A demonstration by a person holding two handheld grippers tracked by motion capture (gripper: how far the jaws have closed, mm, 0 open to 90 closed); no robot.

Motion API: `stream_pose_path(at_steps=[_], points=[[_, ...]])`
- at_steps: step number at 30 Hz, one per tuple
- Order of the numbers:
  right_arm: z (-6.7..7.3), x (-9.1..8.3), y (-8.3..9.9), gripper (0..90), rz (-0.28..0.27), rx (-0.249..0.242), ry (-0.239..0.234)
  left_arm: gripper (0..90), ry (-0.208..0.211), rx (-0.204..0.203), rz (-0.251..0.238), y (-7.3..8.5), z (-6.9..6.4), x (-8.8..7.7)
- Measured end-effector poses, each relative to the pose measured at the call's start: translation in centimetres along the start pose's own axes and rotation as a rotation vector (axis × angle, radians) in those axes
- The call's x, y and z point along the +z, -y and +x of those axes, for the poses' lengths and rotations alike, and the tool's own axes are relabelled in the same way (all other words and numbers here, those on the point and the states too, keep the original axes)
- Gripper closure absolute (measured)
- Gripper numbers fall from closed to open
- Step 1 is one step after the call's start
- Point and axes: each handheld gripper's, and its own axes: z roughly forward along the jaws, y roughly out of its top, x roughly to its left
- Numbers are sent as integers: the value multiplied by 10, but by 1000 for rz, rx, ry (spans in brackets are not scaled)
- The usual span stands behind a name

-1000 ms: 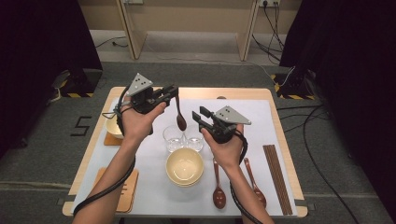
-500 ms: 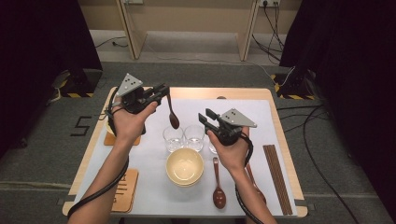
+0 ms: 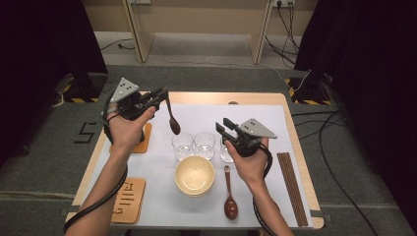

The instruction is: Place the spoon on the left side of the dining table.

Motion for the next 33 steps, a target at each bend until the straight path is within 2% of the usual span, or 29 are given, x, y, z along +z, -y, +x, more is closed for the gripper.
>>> stream_pose_path(at_steps=[8,17,33], points=[[-6,-8,6,648,-2,14,15,748,-25,11,1,2,7,-7],[-11,-17,14,648,1,26,32,748,-55,5,-6,4,19,-15],[-20,-33,28,646,7,46,65,748,-137,12,4,12,43,-25]])
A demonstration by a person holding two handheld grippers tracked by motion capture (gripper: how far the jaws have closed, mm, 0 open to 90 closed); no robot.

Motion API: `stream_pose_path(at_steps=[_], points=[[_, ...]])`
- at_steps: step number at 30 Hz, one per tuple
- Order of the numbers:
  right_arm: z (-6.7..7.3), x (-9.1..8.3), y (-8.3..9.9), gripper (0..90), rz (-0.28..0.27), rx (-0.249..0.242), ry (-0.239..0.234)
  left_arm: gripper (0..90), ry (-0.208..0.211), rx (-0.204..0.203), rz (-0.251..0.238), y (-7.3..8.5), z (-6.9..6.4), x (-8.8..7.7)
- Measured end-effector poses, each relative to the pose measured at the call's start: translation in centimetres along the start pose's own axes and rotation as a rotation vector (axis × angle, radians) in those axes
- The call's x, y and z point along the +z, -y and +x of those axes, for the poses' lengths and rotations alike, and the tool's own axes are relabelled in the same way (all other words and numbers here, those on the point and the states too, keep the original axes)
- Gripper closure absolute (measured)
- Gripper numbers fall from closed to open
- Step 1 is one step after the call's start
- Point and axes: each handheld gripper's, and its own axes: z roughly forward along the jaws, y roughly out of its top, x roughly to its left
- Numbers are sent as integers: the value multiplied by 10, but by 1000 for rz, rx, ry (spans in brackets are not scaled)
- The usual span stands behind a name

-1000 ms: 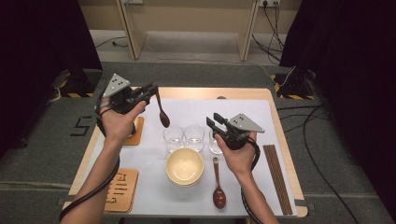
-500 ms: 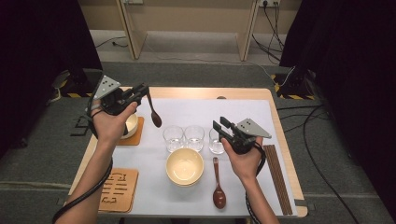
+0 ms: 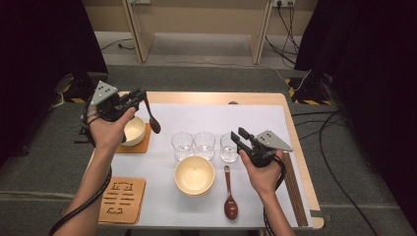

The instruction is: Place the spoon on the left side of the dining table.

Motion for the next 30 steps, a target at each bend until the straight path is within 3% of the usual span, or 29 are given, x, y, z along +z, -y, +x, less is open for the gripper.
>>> stream_pose_path(at_steps=[30], points=[[-17,-12,14,644,6,37,46,748,-161,17,7,13,42,-7]])
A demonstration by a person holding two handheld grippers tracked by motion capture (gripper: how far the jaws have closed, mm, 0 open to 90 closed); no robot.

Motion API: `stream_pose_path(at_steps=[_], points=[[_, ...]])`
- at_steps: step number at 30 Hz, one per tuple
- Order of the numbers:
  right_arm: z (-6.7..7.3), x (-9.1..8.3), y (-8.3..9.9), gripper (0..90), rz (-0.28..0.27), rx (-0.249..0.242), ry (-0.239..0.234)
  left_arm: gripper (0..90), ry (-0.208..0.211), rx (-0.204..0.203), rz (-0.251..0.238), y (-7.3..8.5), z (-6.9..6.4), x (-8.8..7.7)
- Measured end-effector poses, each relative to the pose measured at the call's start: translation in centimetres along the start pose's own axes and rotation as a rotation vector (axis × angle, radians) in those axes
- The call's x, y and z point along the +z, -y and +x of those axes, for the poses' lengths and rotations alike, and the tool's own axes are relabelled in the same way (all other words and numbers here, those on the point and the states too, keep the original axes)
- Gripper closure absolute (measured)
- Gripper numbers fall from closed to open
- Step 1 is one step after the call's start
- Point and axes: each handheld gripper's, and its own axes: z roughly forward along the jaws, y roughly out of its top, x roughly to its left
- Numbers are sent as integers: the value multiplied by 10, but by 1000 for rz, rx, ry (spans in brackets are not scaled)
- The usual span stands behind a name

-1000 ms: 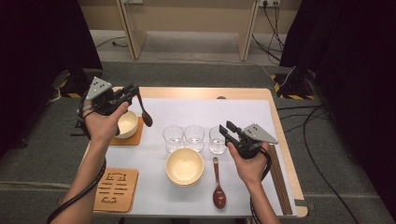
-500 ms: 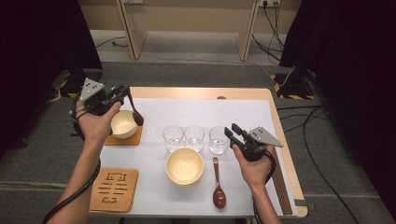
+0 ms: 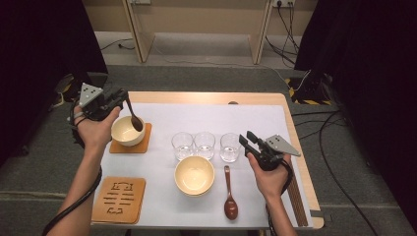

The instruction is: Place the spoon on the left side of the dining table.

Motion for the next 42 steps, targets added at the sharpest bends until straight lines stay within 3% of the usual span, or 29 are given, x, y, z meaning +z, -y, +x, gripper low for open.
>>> stream_pose_path(at_steps=[20,42], points=[[-1,-1,1,645,1,-1,4,747,-88,4,56,14,24,15],[-1,0,1,646,4,-3,4,747,-102,-26,184,35,36,37]])
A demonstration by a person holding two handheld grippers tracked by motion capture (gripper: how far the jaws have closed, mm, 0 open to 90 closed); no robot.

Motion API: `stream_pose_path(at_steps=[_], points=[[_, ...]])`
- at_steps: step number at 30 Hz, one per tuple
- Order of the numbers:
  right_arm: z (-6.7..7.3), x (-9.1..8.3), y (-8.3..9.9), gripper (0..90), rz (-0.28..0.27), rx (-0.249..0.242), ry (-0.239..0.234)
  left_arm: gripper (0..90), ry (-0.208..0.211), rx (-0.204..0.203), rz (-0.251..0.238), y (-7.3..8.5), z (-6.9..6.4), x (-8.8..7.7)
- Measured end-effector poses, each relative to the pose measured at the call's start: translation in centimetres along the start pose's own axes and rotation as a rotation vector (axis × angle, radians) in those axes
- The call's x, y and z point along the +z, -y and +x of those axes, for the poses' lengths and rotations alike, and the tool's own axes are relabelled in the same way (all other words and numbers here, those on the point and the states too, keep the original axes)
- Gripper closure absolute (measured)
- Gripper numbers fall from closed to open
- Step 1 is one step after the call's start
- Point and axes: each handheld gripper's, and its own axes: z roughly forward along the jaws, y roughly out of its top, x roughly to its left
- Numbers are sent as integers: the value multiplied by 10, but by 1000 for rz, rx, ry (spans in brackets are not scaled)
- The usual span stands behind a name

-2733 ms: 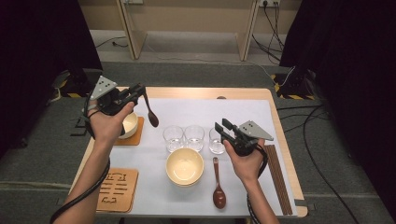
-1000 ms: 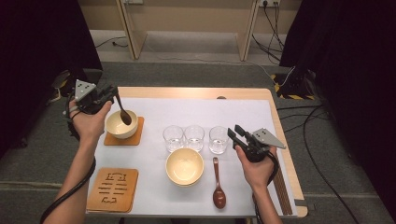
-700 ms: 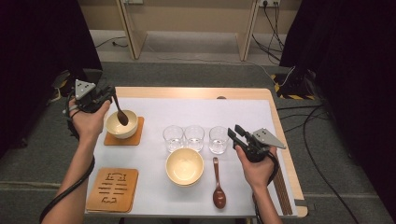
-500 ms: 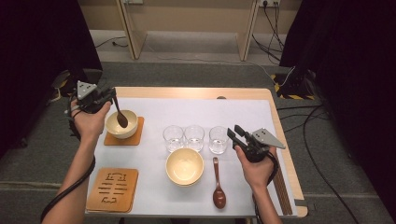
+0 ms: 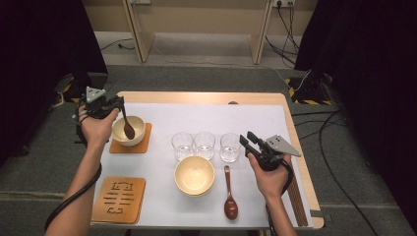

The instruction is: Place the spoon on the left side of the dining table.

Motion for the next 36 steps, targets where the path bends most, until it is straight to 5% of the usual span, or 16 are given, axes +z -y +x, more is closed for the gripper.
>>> stream_pose_path(at_steps=[13,36], points=[[-1,-5,-2,636,-3,6,12,744,-19,-39,10,2,5,18],[-3,-9,1,629,3,6,12,740,-79,-80,102,6,17,61]])
